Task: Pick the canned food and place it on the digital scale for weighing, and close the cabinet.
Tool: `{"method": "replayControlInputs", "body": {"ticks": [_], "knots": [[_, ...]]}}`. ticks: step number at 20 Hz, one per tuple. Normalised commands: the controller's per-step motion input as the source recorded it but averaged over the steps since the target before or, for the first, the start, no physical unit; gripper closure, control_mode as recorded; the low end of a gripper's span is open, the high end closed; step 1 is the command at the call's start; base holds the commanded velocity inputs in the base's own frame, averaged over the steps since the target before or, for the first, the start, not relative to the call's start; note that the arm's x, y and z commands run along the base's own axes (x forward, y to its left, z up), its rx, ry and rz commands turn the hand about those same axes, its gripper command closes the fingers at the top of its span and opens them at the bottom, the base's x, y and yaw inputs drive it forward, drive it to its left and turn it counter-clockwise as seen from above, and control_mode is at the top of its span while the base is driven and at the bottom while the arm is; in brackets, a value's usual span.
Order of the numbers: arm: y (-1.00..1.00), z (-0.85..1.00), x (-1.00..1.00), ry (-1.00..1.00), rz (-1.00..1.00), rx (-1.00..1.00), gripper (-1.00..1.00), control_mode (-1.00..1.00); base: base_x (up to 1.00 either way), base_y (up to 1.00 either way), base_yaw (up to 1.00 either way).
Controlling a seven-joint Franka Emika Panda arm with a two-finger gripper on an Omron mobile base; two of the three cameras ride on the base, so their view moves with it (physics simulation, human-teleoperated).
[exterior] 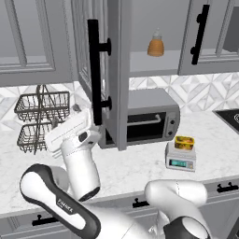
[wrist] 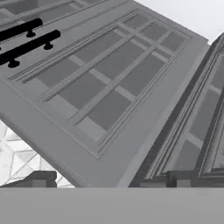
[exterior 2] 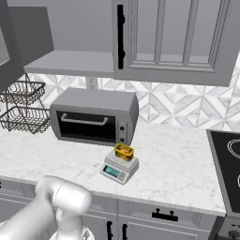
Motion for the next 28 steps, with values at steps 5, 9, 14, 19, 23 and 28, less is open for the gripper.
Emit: {"method": "replayControlInputs", "body": {"ticks": [5, 9, 14, 19, 23, 28], "knots": [[-0.68, 0.3, 0.43, 0.17, -0.16, 0.5, -1.0, -1.0, 0.0, 0.0, 0.0], [-0.85, 0.5, 0.52, 0.13, -0.13, 0.49, -1.0, -1.0, 0.0, 0.0, 0.0], [-0.86, 0.62, 0.56, 0.08, -0.1, 0.46, -1.0, -1.0, 0.0, 0.0, 0.0], [-0.85, 0.6, 0.52, 0.04, -0.07, 0.45, -1.0, -1.0, 0.0, 0.0, 0.0], [-0.82, 0.56, 0.54, 0.01, -0.05, 0.44, -1.0, -1.0, 0.0, 0.0, 0.0], [-0.48, 0.34, 0.73, 0.05, -0.06, 0.36, -1.0, -1.0, 0.0, 0.0, 0.0]]}}
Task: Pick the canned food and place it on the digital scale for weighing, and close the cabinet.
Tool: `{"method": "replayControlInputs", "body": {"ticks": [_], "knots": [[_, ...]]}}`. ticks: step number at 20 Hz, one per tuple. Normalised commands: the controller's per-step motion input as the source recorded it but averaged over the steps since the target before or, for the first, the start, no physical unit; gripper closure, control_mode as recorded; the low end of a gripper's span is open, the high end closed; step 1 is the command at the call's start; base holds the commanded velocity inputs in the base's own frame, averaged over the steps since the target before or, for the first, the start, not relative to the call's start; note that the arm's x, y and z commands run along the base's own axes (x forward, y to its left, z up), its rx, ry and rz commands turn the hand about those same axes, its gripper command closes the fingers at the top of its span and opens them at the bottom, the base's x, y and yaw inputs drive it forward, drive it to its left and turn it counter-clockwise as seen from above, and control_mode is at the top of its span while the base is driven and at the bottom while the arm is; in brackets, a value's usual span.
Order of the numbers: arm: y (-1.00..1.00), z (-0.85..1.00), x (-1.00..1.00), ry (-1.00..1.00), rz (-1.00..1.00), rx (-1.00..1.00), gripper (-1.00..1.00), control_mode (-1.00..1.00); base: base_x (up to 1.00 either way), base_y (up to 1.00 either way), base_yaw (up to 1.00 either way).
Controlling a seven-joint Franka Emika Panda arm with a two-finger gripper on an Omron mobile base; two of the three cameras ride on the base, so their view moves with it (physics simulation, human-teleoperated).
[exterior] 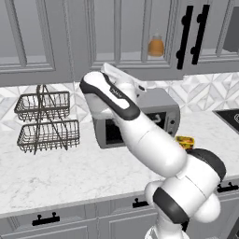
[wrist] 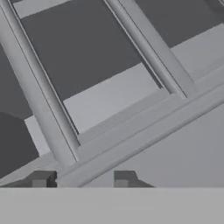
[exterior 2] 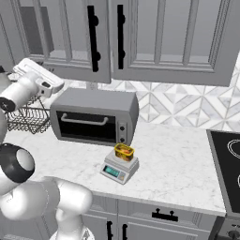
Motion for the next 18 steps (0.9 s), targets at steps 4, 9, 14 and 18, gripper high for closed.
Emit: {"method": "replayControlInputs", "body": {"ticks": [4, 9, 14, 18], "knots": [[0.0, 0.47, 0.91, 0.02, -0.08, 0.19, -1.0, -1.0, 0.0, 0.0, 0.0], [-0.02, 0.47, 0.68, 0.0, -0.07, 0.16, -1.0, -1.0, 0.0, 0.0, 0.0], [-0.39, 0.59, 0.03, -0.07, -0.02, 0.2, -1.0, -1.0, 0.0, 0.0, 0.0], [-0.63, 0.68, -0.01, -0.15, -0.01, 0.25, -1.0, -1.0, 0.0, 0.0, 0.0]]}}
